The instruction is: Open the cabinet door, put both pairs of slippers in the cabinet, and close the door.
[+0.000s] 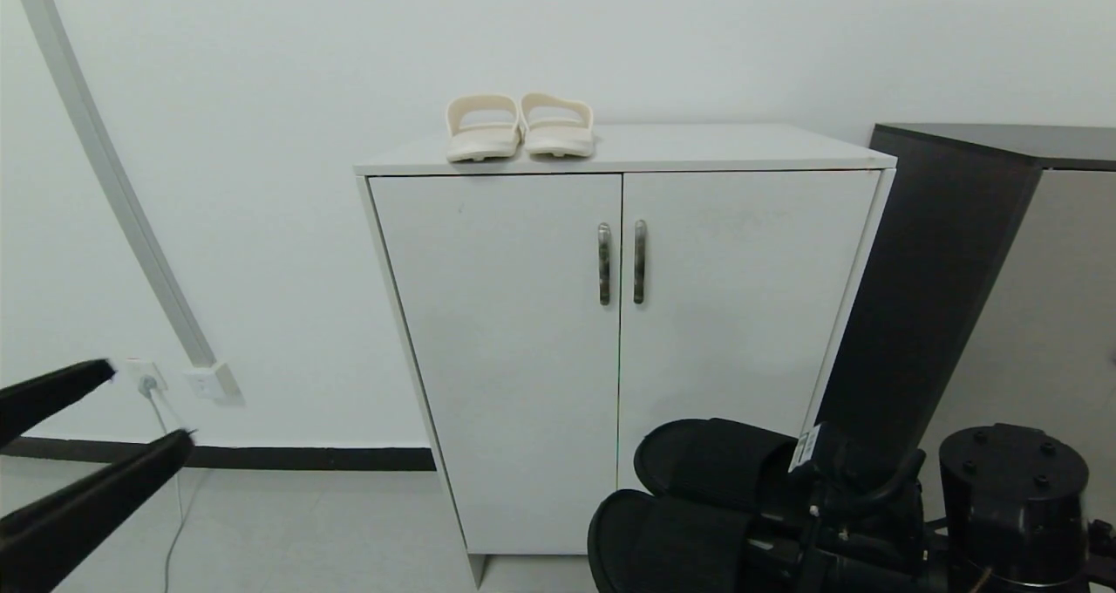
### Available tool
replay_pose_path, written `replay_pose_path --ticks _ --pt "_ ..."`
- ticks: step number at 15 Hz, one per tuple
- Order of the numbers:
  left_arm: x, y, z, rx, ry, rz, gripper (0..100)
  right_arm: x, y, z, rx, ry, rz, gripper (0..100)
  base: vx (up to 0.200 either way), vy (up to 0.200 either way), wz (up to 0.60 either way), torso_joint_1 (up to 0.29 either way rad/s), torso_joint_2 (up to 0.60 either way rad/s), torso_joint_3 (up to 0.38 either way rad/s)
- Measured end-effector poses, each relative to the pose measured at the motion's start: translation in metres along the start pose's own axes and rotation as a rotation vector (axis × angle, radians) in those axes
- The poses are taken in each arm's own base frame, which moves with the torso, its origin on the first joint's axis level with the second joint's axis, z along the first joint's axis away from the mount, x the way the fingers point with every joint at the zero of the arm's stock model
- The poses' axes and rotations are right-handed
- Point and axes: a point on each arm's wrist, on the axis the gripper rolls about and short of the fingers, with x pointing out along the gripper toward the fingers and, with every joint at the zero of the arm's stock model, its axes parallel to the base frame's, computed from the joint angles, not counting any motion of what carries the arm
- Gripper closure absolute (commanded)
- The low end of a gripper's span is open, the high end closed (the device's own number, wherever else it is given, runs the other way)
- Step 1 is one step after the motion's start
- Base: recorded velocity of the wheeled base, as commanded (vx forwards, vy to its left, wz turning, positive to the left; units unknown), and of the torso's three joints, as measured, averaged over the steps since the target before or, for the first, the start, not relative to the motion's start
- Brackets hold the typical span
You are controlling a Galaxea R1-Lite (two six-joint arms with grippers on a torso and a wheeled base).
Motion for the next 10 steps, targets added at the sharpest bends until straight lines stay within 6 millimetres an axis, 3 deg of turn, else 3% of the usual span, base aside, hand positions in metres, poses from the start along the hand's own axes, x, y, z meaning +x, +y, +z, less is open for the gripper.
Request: replay_pose_path --ticks 3,10 --pt "0.054 0.001 0.013 -0.007 0.016 -0.08 0 0.0 0.0 0.0 0.001 0.001 0.001 100 0.0 0.0 0.0 0.0 0.0 0.0" --pt "0.172 -0.03 0.024 -0.028 0.02 -0.275 0 0.0 0.0 0.0 0.004 0.001 -0.005 100 0.0 0.0 0.0 0.0 0.0 0.0"
